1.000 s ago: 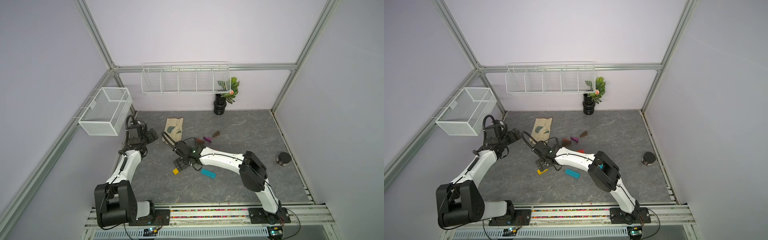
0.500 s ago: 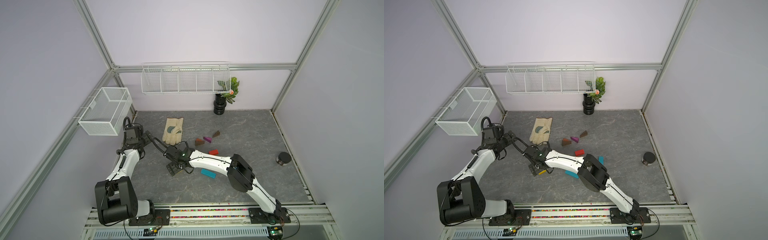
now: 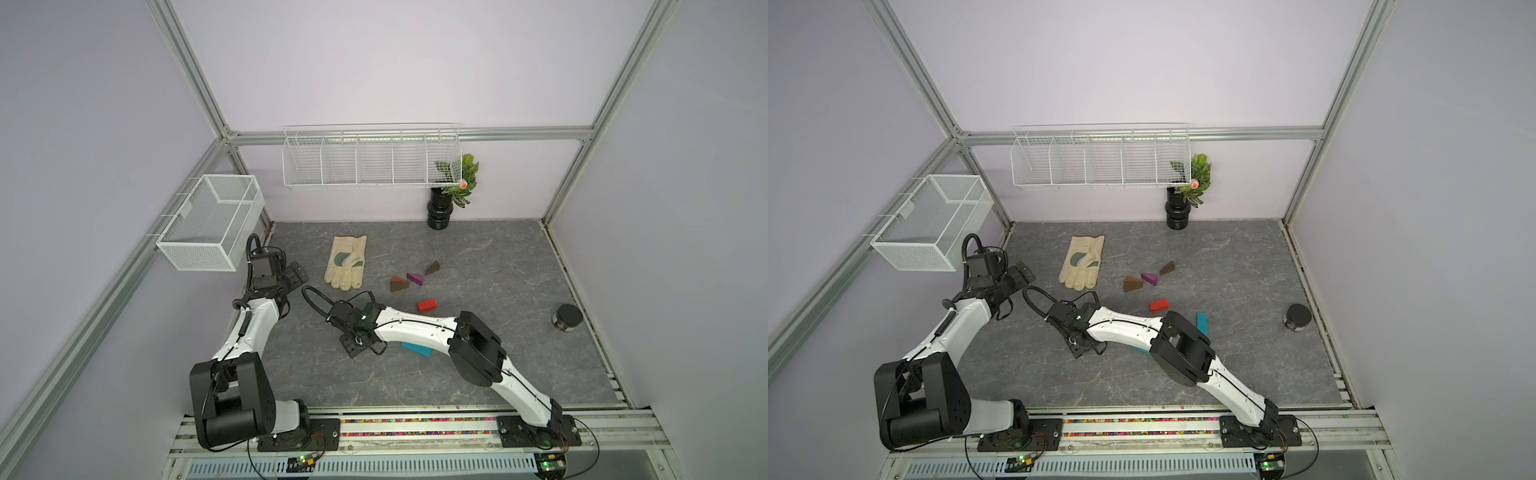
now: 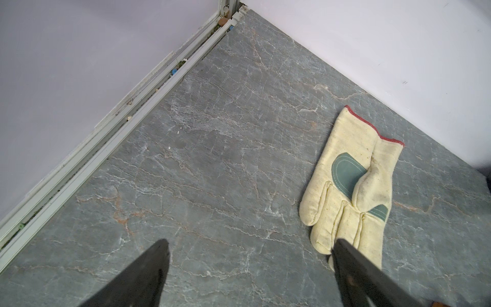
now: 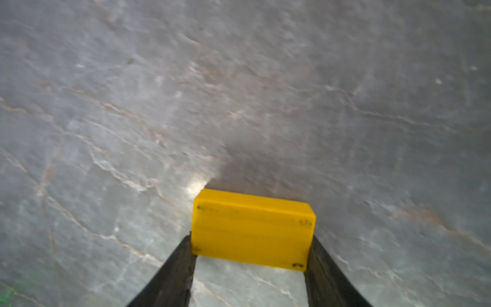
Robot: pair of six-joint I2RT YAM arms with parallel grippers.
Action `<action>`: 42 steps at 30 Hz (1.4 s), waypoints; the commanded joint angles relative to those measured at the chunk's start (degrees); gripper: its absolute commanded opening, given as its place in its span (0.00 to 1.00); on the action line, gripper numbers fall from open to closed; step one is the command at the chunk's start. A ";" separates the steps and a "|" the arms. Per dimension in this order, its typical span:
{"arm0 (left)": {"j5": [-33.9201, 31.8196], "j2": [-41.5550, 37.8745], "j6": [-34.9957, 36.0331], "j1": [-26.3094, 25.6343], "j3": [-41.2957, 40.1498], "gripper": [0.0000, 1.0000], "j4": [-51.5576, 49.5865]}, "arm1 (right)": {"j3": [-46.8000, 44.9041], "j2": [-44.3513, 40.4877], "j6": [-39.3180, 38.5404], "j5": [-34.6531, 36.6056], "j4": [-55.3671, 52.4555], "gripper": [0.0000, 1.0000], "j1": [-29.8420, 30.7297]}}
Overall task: Assemble a small pinwheel with building blocks
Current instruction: Pick up the building block from the center of the board, then assemble the building block at the center of the board.
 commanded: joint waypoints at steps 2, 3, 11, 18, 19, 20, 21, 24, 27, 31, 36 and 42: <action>0.83 0.49 -0.69 0.23 0.99 0.97 0.48 | -9.19 -6.67 2.35 3.30 0.58 0.48 -3.78; 1.11 0.55 -0.65 0.30 0.90 0.97 0.68 | -11.64 -8.34 2.77 3.75 1.35 0.48 -4.49; 2.06 1.02 0.18 0.23 1.00 0.97 0.85 | -33.24 -23.00 6.95 6.22 8.77 0.48 -10.97; 2.96 1.43 0.08 0.30 1.01 0.97 1.09 | -42.69 -28.58 8.66 5.96 12.72 0.48 -15.88; 3.18 1.46 0.07 0.23 1.05 0.97 1.11 | -43.87 -28.94 8.65 5.96 13.74 0.48 -16.34; 3.35 1.51 0.05 0.30 1.08 0.97 1.19 | -45.10 -29.38 8.75 6.27 14.92 0.48 -16.74; 3.46 1.61 0.04 0.31 1.20 0.97 1.20 | -46.16 -29.66 8.52 6.33 16.30 0.48 -17.08; 3.56 1.82 0.13 0.30 1.17 0.97 1.29 | -46.95 -29.19 7.99 5.52 17.18 0.48 -18.55; 3.68 2.13 0.09 0.23 1.23 0.97 1.32 | -47.71 -28.73 6.86 4.52 19.37 0.49 -19.78; 4.37 2.42 -0.03 0.30 1.42 0.97 1.38 | -49.49 -28.35 5.95 4.09 22.71 0.49 -21.41; 4.34 2.51 -0.06 0.30 1.34 0.97 1.37 | -49.17 -27.43 4.32 3.69 22.83 0.51 -22.28; 4.53 2.64 0.05 0.26 1.36 0.97 1.38 | -48.80 -26.64 3.57 3.32 22.71 0.52 -22.74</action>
